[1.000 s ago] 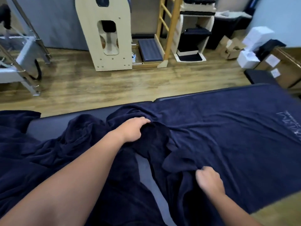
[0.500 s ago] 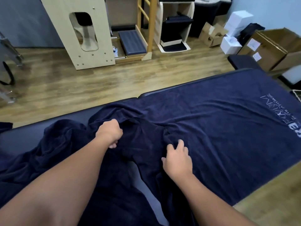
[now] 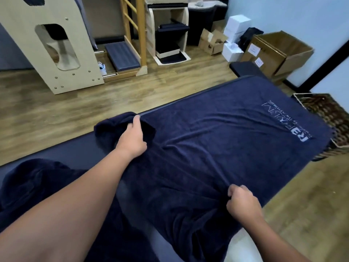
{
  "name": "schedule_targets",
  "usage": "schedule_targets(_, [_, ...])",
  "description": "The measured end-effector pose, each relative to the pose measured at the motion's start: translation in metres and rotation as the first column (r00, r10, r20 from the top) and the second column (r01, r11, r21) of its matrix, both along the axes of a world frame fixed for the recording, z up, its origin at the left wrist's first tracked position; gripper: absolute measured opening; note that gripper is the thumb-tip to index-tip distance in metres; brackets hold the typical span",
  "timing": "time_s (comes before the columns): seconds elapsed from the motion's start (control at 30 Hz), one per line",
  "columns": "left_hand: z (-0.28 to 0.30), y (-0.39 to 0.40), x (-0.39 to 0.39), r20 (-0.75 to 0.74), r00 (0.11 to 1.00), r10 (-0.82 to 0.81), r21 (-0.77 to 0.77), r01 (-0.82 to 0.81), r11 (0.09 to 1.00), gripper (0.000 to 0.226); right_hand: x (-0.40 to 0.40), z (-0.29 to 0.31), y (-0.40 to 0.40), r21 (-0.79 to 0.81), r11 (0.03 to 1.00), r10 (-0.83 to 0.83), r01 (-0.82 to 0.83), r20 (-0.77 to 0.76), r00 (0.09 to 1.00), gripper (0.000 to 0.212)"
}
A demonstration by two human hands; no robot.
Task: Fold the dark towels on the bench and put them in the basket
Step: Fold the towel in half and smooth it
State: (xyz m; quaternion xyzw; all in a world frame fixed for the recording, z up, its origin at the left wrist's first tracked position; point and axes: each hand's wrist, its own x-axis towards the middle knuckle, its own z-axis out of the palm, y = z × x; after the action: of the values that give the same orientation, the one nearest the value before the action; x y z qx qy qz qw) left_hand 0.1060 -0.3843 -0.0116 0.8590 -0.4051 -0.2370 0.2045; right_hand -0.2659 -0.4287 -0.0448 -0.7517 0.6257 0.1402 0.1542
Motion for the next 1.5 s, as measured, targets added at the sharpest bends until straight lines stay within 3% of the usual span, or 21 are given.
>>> schedule_targets(0.27, [0.019, -0.102, -0.071, 0.125, 0.976, -0.176, 0.043, 0.172, 0.984, 0.118, -0.118, 0.010, -0.045, -0.229, 0.960, -0.152, 0.158, 0.046, 0.987, 0.016])
schedule_targets(0.4, [0.026, -0.156, -0.112, 0.139, 0.970, -0.197, 0.036, 0.194, 0.980, 0.127, -0.174, 0.012, -0.089, -0.267, 0.937, -0.219, 0.226, 0.057, 0.974, 0.017])
schedule_targets(0.53, [0.031, -0.205, -0.157, 0.139, 0.976, -0.168, 0.037, 0.165, 0.986, 0.132, -0.212, 0.006, -0.133, -0.323, 0.892, -0.255, 0.316, 0.216, 0.942, 0.023])
schedule_targets(0.7, [0.038, -0.257, -0.203, 0.143, 0.981, -0.132, 0.017, 0.131, 0.991, 0.136, -0.242, 0.007, -0.180, -0.377, 0.882, -0.110, 0.282, 0.418, 0.902, 0.031])
schedule_targets(0.9, [0.041, -0.316, -0.227, 0.162, 0.979, -0.126, -0.007, 0.128, 0.992, 0.139, -0.270, -0.003, -0.242, -0.304, 0.929, -0.121, 0.212, 0.293, 0.949, 0.032])
schedule_targets(1.0, [0.037, -0.347, -0.233, 0.161, 0.981, -0.105, -0.015, 0.109, 0.994, 0.142, -0.278, 0.000, -0.270, -0.334, 0.920, -0.126, 0.203, 0.238, 0.963, 0.044])
schedule_targets(1.17, [0.024, -0.413, -0.241, 0.138, 0.989, -0.059, -0.070, 0.070, 0.995, 0.144, -0.297, -0.005, -0.331, -0.324, 0.921, -0.136, 0.215, 0.250, 0.959, 0.060])
schedule_targets(1.5, [0.010, -0.572, -0.267, 0.126, 0.987, -0.101, -0.104, 0.115, 0.988, 0.143, -0.337, -0.007, -0.439, -0.349, 0.837, -0.312, 0.421, 0.328, 0.892, 0.050])
